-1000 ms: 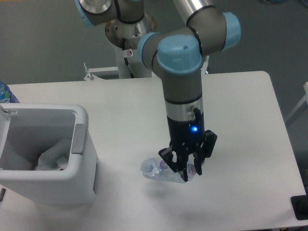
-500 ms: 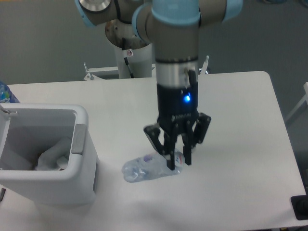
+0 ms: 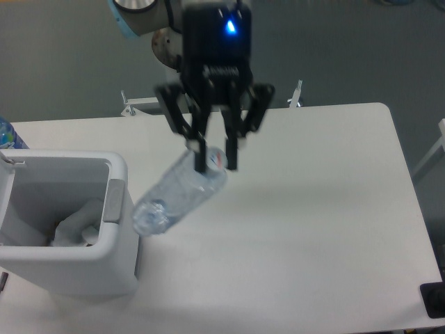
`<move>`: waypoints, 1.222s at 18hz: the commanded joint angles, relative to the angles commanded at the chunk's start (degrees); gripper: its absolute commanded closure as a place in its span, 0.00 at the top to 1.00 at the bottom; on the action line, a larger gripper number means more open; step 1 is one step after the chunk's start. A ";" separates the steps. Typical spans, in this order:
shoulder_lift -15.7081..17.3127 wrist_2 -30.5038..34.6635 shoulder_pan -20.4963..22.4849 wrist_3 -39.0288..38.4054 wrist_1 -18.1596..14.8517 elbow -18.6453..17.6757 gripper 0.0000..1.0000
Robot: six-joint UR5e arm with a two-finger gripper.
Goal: Place the trash in the trash can
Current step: 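Lift the bottle and carry it over the white bin, then lower the bottle into the bin and open the gripper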
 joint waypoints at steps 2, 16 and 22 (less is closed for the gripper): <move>0.53 -0.09 -0.88 0.00 0.09 0.08 0.20; -2.98 -0.18 -13.71 6.58 0.09 -7.39 1.00; -3.07 0.96 -13.37 7.03 0.00 -7.30 1.00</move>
